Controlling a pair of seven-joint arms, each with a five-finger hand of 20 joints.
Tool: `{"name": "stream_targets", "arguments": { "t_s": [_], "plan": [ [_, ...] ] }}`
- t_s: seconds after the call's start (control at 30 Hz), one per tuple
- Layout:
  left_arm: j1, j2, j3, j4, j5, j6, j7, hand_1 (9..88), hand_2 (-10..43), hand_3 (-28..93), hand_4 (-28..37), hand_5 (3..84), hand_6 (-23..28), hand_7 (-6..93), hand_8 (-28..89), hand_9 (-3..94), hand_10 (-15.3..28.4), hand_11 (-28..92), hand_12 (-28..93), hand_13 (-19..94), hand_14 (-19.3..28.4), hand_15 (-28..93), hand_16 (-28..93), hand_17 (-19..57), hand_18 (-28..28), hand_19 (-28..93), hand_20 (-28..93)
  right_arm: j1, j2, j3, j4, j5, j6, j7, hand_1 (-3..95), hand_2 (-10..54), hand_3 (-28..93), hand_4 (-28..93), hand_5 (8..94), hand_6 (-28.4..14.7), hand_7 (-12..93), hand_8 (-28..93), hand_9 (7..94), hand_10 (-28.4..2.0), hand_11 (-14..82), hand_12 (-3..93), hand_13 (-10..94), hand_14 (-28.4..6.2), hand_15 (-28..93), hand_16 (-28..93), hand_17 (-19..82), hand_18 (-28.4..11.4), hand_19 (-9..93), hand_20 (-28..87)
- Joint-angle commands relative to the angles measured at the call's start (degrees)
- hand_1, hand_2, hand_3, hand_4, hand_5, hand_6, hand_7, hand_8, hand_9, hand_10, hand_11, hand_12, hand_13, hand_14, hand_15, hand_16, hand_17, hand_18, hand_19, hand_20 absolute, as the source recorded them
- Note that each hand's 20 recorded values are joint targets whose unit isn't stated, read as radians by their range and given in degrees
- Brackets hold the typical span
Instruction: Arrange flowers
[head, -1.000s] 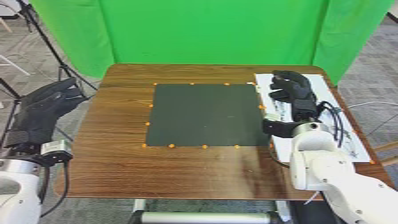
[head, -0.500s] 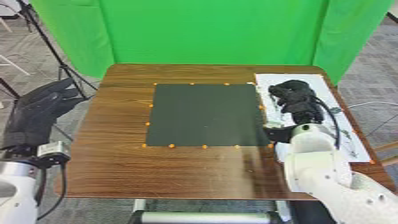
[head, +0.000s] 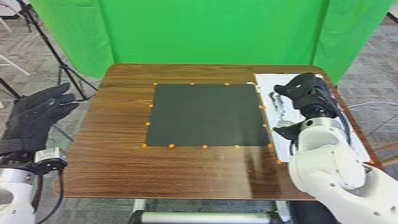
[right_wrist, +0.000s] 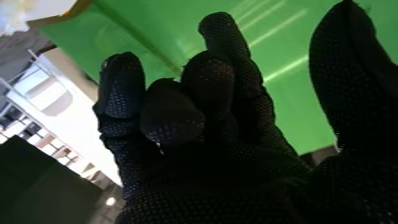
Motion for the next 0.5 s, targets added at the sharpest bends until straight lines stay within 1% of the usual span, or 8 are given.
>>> {"name": "stream_targets", "arguments": {
  "t_s": [0.03,0.13,0.2,0.23,0.27,0.3,0.4,0.5],
  "plan": [
    [2.34,-0.19,-1.13,-0.75,-0.56,0.81,1.14,30.2,0.5,75,-19.3,36.4,8.4,17.8,-11,30.9,18.0,39,7,18,22.8,62,-16,-11.8,20.4,55,8,-7.20,3.08,5.35,-3.19,-2.23,-5.08,3.48,29.1,-3.7,74,-21,56.1,-9.2,31,-14,64.0,-19.8,71.9,38.7,68,-14.9,93,34,35,-27.0,93,26],
    [3.06,-0.35,-1.47,-0.82,-0.68,0.84,1.43,30.2,0.5,75,-19.3,36.4,8.3,17.7,-12,30.9,18.0,39,7,18,22.8,62,-16,-11.8,20.4,55,8,-12.93,3.28,10.30,-4.74,-1.61,-8.42,4.25,30.0,-4.3,73,-21,57.1,-9.9,30,-13,64.3,-20.3,71.5,39.4,68,-15.1,93,33,35,-27.8,93,26],
    [3.59,-0.46,-1.58,-0.92,-0.97,1.09,1.71,30.2,0.5,75,-19.3,36.4,8.4,17.6,-11,30.9,18.0,39,7,18,22.8,62,-16,-11.8,20.5,55,8,-16.07,2.65,13.17,-5.25,-0.35,-10.10,3.96,30.7,-4.7,73,-21,57.4,-10.4,32,-12,64.3,-20.5,71.3,39.7,68,-15.4,93,32,36,-28.1,93,26],
    [3.90,-0.40,-1.65,-0.96,-1.27,1.38,2.20,30.2,0.5,75,-19.3,36.4,8.4,17.6,-11,30.9,18.0,39,7,18,22.8,62,-16,-11.8,20.5,55,8,-16.38,2.33,13.54,-5.23,0.66,-10.74,3.78,31.0,-4.8,73,-20,57.6,-10.5,33,-11,64.3,-20.5,71.3,39.8,68,-15.5,93,32,36,-28.2,93,26],
    [4.09,-0.62,-1.72,-1.02,-1.34,1.41,2.10,30.2,0.5,75,-19.4,36.4,8.4,17.6,-11,30.9,18.0,39,7,18,22.8,62,-16,-11.8,20.5,55,8,-17.30,1.72,14.24,-5.18,1.27,-11.63,3.21,31.4,-4.9,73,-20,57.6,-10.4,34,-11,64.3,-20.6,71.3,40.0,68,-15.5,93,32,36,-28.2,93,26],
    [3.91,-0.55,-1.57,-0.87,-1.57,1.45,2.43,30.2,0.6,75,-19.4,36.4,8.4,17.7,-11,30.9,18.1,39,7,18,22.9,62,-16,-11.8,20.5,55,8,-17.30,1.78,13.75,-4.92,1.62,-11.31,3.27,31.8,-5.3,73,-20,57.5,-10.5,36,-11,64.3,-20.6,71.2,40.1,68,-15.6,93,32,36,-28.3,93,26],
    [3.52,-0.62,-0.74,-0.83,-1.87,1.56,2.78,30.2,0.6,75,-19.4,36.6,8.5,17.6,-11,31.0,18.1,39,7,18,22.9,62,-16,-11.8,20.4,55,8,-17.04,1.53,11.50,-3.81,1.73,-9.69,3.27,32.7,-5.8,73,-20,57.6,-10.6,37,-12,64.3,-20.6,71.2,40.3,68,-15.6,93,31,36,-28.3,93,26],
    [2.84,-0.92,-0.20,-0.78,-1.65,1.33,2.39,30.1,0.6,75,-19.4,36.6,8.6,17.6,-11,31.0,18.2,39,7,18,23.0,62,-16,-11.8,20.4,55,8,-15.55,0.57,8.55,-2.52,1.50,-9.44,3.71,32.9,-5.8,73,-20,57.3,-10.6,37,-12,64.0,-20.7,71.3,40.4,68,-15.7,93,31,36,-28.4,93,25]
  ]
}}
